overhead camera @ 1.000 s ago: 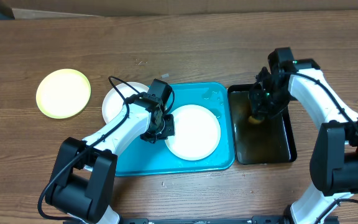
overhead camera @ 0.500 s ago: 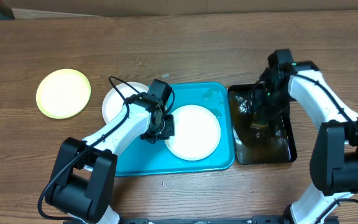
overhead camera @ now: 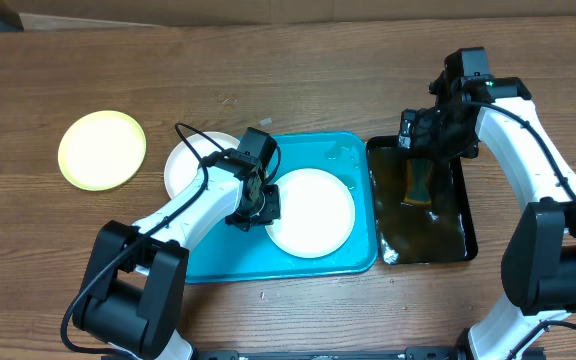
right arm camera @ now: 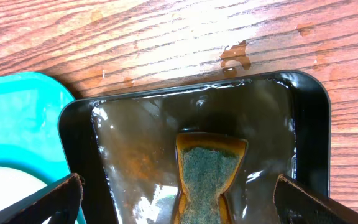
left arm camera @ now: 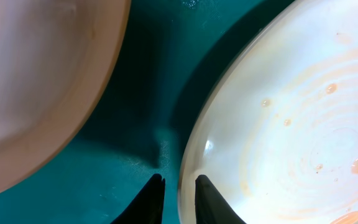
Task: Clean dirty plates on tray and stack at the side
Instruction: 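Return the sponge to the black water tray with the right gripper, then release the sponge and raise the right gripper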
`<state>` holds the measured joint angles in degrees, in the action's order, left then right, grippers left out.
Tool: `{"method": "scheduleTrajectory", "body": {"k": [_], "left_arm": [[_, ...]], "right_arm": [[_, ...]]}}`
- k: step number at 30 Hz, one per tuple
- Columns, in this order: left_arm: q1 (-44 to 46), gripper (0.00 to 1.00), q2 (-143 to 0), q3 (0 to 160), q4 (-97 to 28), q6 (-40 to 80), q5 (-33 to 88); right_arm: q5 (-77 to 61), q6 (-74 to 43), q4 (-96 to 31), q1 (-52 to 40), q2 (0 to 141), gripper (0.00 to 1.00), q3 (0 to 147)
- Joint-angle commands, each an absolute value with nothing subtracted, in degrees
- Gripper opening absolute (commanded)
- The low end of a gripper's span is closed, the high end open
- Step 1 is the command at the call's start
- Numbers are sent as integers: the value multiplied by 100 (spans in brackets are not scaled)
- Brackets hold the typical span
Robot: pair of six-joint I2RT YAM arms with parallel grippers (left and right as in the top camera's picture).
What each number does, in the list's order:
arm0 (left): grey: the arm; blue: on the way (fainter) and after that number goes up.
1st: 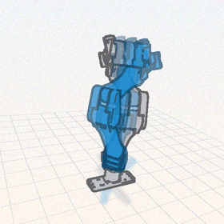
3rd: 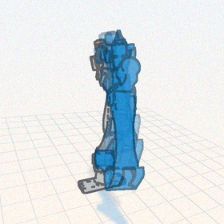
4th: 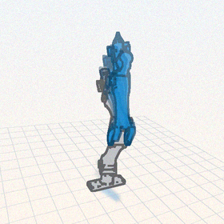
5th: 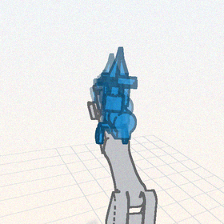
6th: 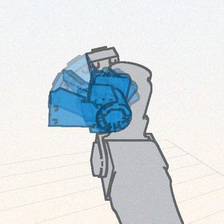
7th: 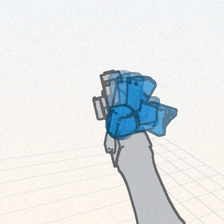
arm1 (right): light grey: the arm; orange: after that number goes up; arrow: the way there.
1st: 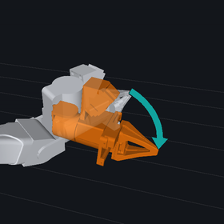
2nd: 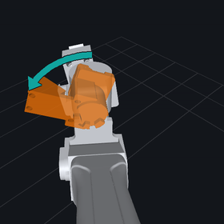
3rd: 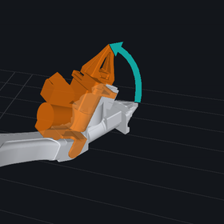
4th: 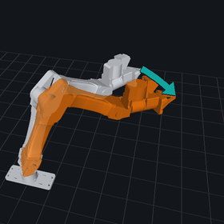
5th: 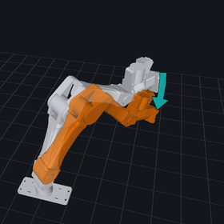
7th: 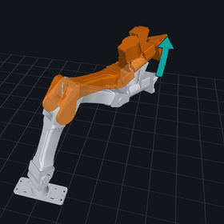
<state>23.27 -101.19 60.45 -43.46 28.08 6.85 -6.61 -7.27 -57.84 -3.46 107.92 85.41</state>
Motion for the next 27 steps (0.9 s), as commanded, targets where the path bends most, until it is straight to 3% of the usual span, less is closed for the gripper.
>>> {"method": "scheduleTrajectory", "body": {"k": [1, 27], "left_arm": [[2366, 19, -10158, 6112, -4351, 2720, 709], [2366, 19, -10158, 6112, -4353, 2611, 711]], "right_arm": [[-624, -751, -5743, -333, 10654, 100, 8621], [-624, -751, -5743, -333, 10654, 100, 8621]]}}
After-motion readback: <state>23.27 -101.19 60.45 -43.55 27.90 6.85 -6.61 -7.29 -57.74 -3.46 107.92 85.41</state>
